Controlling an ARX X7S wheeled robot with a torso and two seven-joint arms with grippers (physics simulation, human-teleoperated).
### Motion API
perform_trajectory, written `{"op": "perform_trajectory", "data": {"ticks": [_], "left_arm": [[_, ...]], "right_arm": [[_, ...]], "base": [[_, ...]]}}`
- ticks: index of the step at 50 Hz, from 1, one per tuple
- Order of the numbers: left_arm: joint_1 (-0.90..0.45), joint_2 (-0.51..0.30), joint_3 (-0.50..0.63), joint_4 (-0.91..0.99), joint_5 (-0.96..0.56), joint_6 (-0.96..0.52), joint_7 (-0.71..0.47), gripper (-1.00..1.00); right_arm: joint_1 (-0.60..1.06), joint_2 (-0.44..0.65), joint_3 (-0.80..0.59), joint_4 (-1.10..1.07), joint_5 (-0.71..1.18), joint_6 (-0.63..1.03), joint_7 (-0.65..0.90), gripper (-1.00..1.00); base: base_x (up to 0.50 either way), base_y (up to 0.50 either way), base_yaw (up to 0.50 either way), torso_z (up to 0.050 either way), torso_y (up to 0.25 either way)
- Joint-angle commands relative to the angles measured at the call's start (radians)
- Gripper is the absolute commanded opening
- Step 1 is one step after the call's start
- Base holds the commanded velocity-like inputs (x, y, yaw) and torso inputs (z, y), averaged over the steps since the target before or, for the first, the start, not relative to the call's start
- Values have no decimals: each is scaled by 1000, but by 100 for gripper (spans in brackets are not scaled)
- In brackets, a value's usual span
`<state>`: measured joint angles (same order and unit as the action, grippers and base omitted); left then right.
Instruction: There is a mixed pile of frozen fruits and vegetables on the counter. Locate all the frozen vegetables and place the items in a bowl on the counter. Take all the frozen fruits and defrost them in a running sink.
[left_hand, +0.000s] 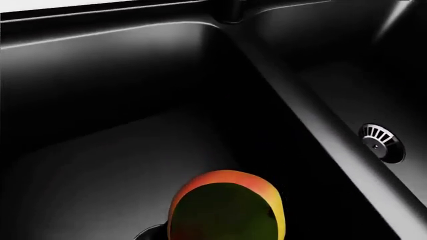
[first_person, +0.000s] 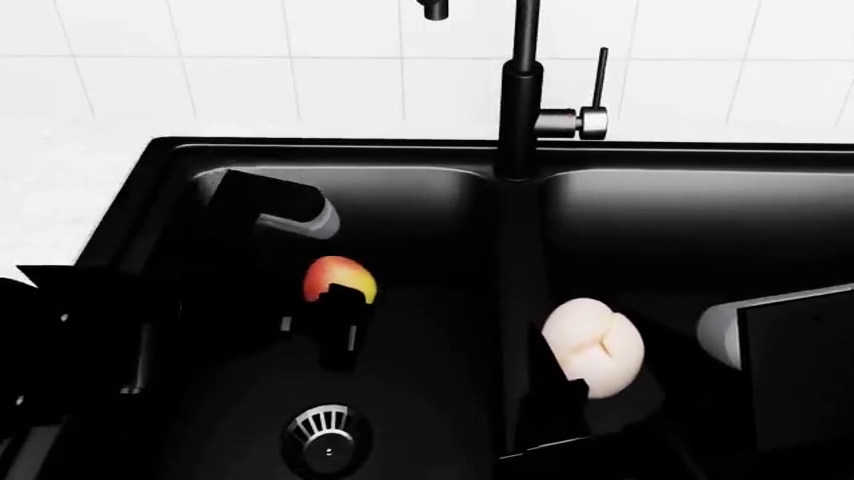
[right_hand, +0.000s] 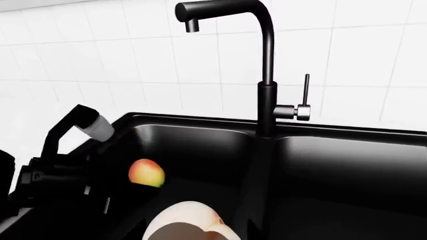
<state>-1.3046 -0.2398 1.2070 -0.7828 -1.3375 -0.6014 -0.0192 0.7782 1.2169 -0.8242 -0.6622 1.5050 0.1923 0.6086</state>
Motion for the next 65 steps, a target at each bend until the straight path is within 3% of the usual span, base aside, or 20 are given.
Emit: {"op": "perform_trajectory", "data": {"ticks": [1, 27, 28, 35, 38, 44, 52, 58, 65], "left_arm": [[-42, 64, 49, -152, 20, -18, 36, -100], [-11, 88, 72, -193, 32, -37, 67, -100], [-10, 87, 71, -193, 31, -39, 67, 100], [-4, 46, 46, -109, 1, -52, 20, 100], [0, -49, -7, 55, -49, -48, -78, 100], [14, -273, -61, 531, -65, -29, -382, 100], [164, -478, -196, 951, -88, 172, -683, 100], [168, -547, -225, 1189, -122, 170, -873, 100], [152, -598, -245, 1297, -152, 157, -954, 100]], "right_arm": [[-22, 20, 9, -2, -7, -42, -27, -100], [-47, 13, 4, 7, -18, -54, -34, -100], [-49, 12, 4, 8, -19, -55, -35, -100], [-48, 13, 4, 4, -15, -50, -33, -100], [-51, 14, 3, 6, -14, -50, -34, -100], [-12, -14, 4, 19, 9, -7, -25, -100], [128, -109, -2, 63, 63, 129, -9, -100], [272, -193, -21, 129, 104, 266, -2, -100], [391, -321, -79, 219, 113, 401, -26, -100]], "base": [[0, 0, 0, 0, 0], [0, 0, 0, 0, 0], [0, 0, 0, 0, 0], [0, 0, 0, 0, 0], [0, 0, 0, 0, 0], [0, 0, 0, 0, 0], [0, 0, 0, 0, 0], [0, 0, 0, 0, 0], [0, 0, 0, 0, 0]]}}
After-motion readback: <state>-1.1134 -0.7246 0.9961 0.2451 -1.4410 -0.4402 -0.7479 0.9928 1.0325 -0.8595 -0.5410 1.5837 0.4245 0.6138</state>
